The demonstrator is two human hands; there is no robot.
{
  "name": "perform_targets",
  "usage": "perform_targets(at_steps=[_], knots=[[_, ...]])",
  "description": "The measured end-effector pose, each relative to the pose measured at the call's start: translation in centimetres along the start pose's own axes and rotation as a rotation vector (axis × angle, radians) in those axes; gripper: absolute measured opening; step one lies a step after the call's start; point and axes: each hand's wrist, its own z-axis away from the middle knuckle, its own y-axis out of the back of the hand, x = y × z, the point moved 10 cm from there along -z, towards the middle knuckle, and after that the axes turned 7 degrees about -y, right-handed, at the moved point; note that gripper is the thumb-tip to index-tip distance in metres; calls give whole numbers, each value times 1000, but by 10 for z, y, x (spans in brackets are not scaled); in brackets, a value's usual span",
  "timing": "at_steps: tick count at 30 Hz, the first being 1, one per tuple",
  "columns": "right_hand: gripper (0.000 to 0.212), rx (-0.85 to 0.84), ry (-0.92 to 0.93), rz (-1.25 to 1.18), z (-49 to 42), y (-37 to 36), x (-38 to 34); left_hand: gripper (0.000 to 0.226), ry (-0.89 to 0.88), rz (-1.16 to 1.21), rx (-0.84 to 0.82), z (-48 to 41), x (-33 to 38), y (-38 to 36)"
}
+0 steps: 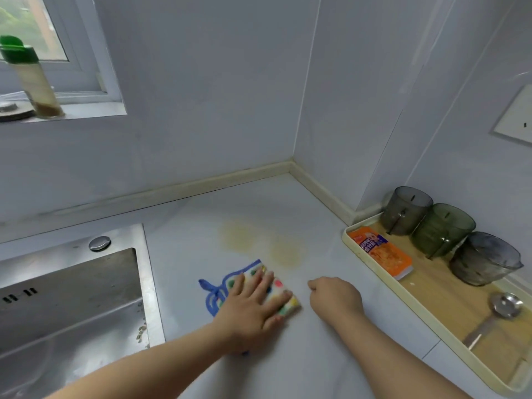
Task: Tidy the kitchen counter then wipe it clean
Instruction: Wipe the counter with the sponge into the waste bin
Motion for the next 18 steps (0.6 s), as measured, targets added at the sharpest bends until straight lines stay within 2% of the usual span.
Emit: perform_targets(at_steps=[3,5,7,9,10,12,13,14,15,16,18], knots=[[46,-6,-8,-37,-2,-1,3,74,113,-38,125,-7,-38,19],[50,-5,-6,-56,-2,-3,5,60,421,127,46,-9,-86,11],[51,3,5,-65,-1,-4,4,53,596,169,72,-12,-98,19],[48,19,2,-69,-3,0,4,55,584,190,90,-23,-73,17],[46,27,1,-63,-4,2,5,55,491,173,72,-30,-49,12],[42,50,-2,-56,-6,5,6,62,150,88,8,-35,8,2],[40,54,-6,-53,-6,6,8,74,13,44,-33,-34,22,-1],[40,49,-12,-55,-6,6,10,87,-30,12,-42,-32,16,1],[41,41,-17,-62,-7,5,12,94,18,-13,-33,-34,-5,4],[41,33,-24,-74,-7,3,15,90,133,9,4,-36,-33,10],[42,26,-30,-93,-6,1,16,63,437,90,40,-31,-86,17]])
